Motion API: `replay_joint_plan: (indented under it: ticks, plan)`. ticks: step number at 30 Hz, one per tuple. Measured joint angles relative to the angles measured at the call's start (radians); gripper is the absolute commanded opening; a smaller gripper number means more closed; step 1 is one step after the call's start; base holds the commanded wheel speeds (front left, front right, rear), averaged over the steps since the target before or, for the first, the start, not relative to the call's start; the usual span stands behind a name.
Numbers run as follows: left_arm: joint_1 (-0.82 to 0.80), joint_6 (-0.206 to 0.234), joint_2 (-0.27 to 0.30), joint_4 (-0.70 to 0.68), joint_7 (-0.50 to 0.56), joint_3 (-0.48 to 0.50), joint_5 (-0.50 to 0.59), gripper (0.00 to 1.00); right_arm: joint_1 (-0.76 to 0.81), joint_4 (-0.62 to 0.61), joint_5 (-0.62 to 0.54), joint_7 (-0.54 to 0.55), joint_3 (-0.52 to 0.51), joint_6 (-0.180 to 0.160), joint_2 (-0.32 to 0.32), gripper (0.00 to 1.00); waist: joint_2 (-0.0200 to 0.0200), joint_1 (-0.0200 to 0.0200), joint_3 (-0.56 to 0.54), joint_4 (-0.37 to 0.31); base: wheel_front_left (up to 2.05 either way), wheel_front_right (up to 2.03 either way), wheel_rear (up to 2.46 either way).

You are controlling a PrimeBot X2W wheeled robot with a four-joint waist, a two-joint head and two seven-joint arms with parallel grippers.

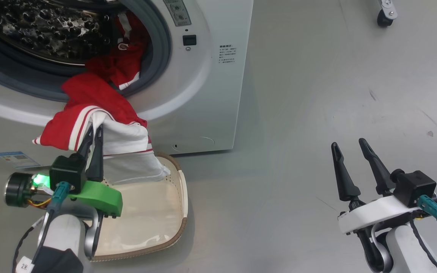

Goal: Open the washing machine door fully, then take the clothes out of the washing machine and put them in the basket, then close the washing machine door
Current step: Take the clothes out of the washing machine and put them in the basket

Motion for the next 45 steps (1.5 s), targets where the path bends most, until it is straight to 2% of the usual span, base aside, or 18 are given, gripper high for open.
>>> replay_joint_plan:
  ticks: [21, 37, 45]
  plan:
    - [0.019, -0.004, -0.002, 0.149, 0.162, -0.05, 0.014, 0.0, -0.057, -0.019, 0.0, 0.0, 0.039, 0.0, -0.006, 1.0, 0.0, 0.0, 0.131, -0.041, 0.0, 0.0, 0.0]
    - [-0.067, -0.002, 0.003, 0.221, 0.185, -0.068, 0.048, 0.0, -0.106, -0.022, 0.003, 0.0, 0.047, 0.0, -0.012, 1.0, 0.0, 0.0, 0.236, -0.114, 0.0, 0.0, 0.0]
    - [-0.102, 0.031, 0.019, 0.294, 0.186, -0.036, 0.047, 0.0, -0.113, -0.023, 0.003, 0.0, 0.032, 0.0, -0.028, 1.0, 0.0, 0.0, 0.28, -0.125, 0.0, 0.0, 0.0]
